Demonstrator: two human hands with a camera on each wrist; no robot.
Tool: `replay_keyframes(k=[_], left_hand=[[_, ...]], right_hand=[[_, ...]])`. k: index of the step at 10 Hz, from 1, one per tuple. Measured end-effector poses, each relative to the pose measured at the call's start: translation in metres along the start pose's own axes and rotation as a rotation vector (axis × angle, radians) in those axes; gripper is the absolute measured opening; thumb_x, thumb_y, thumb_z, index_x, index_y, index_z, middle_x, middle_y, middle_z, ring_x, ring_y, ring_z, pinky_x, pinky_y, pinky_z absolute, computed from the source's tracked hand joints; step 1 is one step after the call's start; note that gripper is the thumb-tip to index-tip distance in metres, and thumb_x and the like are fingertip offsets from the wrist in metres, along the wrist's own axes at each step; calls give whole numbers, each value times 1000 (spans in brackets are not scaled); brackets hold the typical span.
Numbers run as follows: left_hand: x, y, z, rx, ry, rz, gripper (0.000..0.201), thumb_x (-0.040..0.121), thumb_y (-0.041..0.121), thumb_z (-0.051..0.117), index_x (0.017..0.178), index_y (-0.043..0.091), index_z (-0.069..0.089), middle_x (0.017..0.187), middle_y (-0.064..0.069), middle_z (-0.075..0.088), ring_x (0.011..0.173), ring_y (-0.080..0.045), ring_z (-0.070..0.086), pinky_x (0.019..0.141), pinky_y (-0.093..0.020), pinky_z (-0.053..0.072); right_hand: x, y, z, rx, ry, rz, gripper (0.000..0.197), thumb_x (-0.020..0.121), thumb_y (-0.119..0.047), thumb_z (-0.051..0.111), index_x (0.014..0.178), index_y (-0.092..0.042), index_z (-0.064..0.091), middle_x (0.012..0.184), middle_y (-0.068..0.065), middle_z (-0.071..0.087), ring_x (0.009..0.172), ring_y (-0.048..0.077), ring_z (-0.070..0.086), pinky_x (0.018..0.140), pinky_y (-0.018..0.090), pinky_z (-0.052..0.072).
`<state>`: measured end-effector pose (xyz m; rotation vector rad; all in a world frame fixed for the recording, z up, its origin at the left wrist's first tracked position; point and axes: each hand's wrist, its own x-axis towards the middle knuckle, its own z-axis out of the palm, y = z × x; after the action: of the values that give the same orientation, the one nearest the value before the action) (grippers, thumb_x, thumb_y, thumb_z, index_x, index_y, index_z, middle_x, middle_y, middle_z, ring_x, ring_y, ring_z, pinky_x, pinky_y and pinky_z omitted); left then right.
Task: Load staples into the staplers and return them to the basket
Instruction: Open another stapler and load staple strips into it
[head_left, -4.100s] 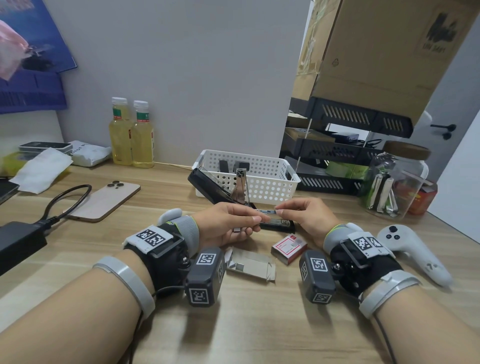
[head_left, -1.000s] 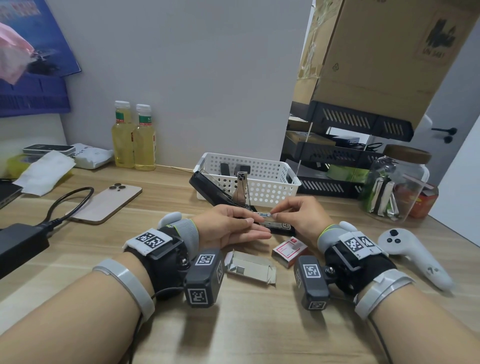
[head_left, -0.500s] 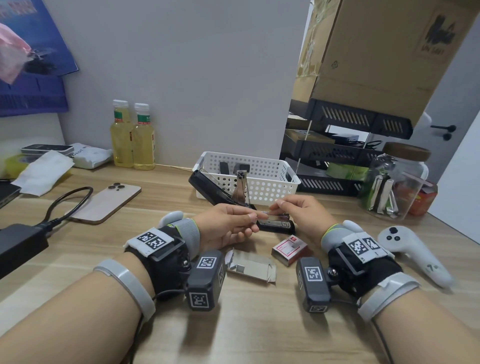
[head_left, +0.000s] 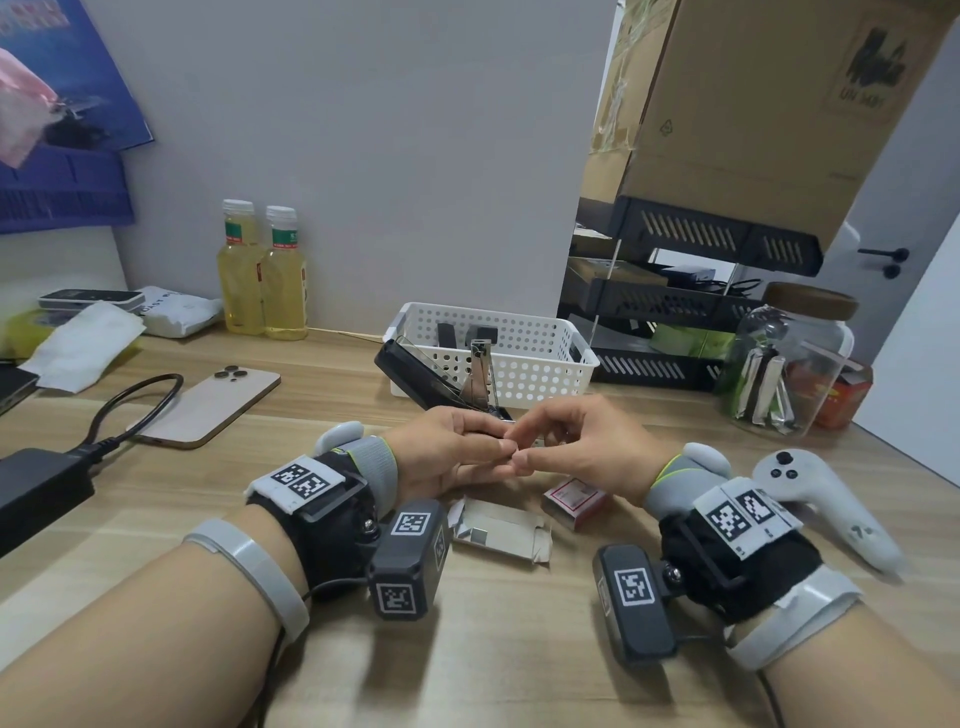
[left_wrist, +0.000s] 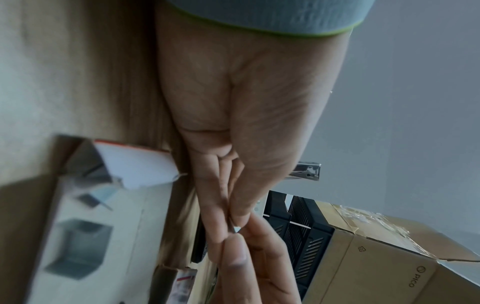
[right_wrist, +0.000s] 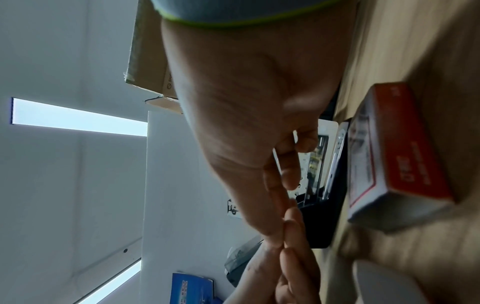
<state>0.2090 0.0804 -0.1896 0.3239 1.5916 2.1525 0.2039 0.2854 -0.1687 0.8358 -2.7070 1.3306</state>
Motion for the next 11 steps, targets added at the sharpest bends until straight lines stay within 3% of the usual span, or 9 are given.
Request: replay_keyframes(k=[1,2,3,4,5,6,7,8,11], left_hand=[[-1,2,0,5,-3,-20,34,91,-7,60,125,-15,57,111,-30,66,92,-31,74,87,-31,58],[-2,2,1,-21,-9,-33,33,91,-5,61,123,-13,59,109,-30,69,92,-32,75,83,-30,60],[-1,3,0,-40,23,-45,25,93,4,62,114,-9,64,101,-28,72,85,-29,76,76,-27,62],[1,3,-1,2,77,-56,19,96,13,61,100,-4,68,84,-18,72,68,-18,72,65,-21,61],[5,3,-1,33,113,-62,20,95,17,64,84,2,69,71,-10,67,57,-11,63,56,-15,54],[6,2,-2,43,128,-66,23,94,18,65,77,4,70,69,-9,65,55,-9,59,54,-14,52],[7,3,-2,45,124,-68,24,96,18,64,77,5,71,70,-9,65,55,-9,59,55,-14,51],[7,2,-2,37,124,-65,22,96,17,62,80,3,70,70,-9,65,54,-8,59,54,-13,52],[8,1,-2,41,121,-58,20,96,17,62,84,3,70,72,-8,64,59,-10,58,57,-14,51]], right_hand=[[3,4,1,-33,28,16,12,77,-17,83,87,-23,79,63,-18,65,65,15,44,61,30,37],[3,3,3,-46,32,8,9,77,-19,83,85,-22,79,68,-13,68,64,12,47,62,31,39],[6,3,-1,18,164,-10,6,80,-21,83,84,-19,79,69,-11,69,62,5,51,62,20,44],[15,11,-4,154,382,38,6,80,-15,83,84,-15,78,79,0,74,70,8,61,73,26,52],[21,21,0,231,391,158,7,79,-12,83,84,-12,78,82,13,75,74,16,66,78,37,54],[25,27,3,229,351,217,7,79,-12,83,84,-11,78,73,4,70,69,17,63,73,33,50],[26,31,3,190,313,234,10,79,-13,83,88,-10,78,74,3,70,67,14,63,69,25,49],[25,33,2,191,292,249,10,80,-13,82,89,-11,79,72,0,71,59,5,65,63,16,49],[28,32,6,187,258,276,7,79,-12,83,85,-14,79,71,1,71,63,10,66,59,12,49]])
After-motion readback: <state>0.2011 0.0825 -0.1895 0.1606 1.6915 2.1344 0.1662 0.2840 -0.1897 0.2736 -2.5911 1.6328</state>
